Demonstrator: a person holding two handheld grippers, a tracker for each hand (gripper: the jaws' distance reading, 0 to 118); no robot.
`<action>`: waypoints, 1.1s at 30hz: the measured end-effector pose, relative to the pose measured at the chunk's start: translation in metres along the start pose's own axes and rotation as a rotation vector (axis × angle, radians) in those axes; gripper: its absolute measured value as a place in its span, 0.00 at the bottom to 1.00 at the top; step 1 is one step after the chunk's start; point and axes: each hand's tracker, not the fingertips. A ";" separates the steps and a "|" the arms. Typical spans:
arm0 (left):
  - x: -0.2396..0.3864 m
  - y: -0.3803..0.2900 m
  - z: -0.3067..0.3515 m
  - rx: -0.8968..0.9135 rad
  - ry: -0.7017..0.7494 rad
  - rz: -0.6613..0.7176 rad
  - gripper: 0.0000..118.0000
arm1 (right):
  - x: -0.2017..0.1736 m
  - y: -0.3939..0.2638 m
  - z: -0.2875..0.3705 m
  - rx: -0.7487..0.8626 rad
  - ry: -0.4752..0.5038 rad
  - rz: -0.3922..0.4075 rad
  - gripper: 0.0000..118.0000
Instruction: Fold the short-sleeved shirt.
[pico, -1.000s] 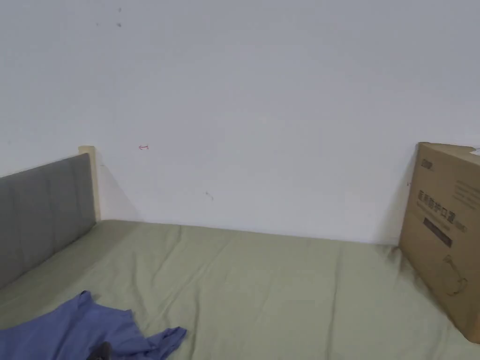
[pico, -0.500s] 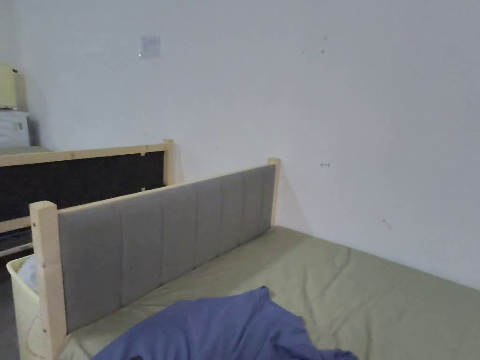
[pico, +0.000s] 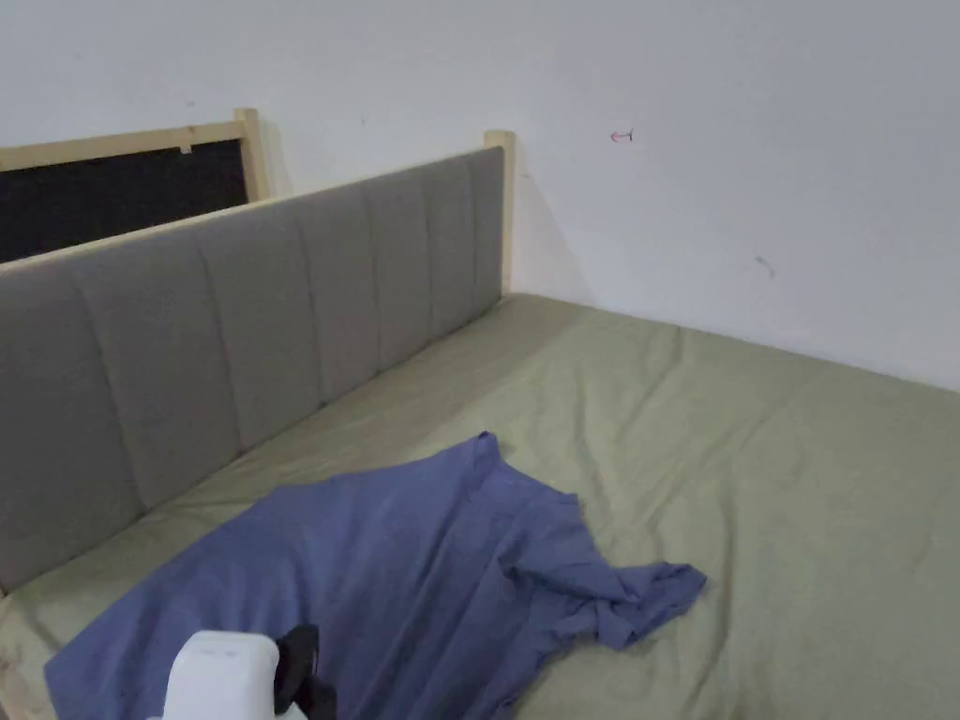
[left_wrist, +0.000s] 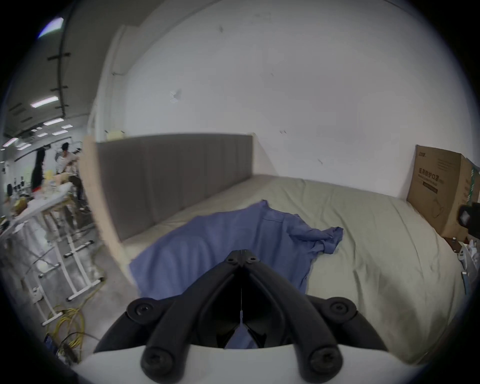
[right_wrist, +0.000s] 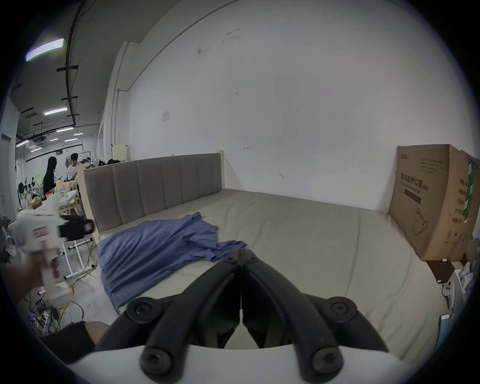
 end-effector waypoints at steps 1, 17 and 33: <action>0.007 0.006 -0.034 -0.027 -0.028 -0.002 0.43 | 0.004 -0.001 -0.005 -0.002 -0.005 0.004 0.00; 0.112 0.023 -0.380 -0.649 -0.124 -0.031 0.34 | 0.044 -0.029 -0.064 -0.170 0.015 -0.050 0.00; 0.273 0.149 -0.146 -0.248 -0.489 -0.304 0.02 | 0.098 0.031 0.089 0.090 -0.176 -0.161 0.00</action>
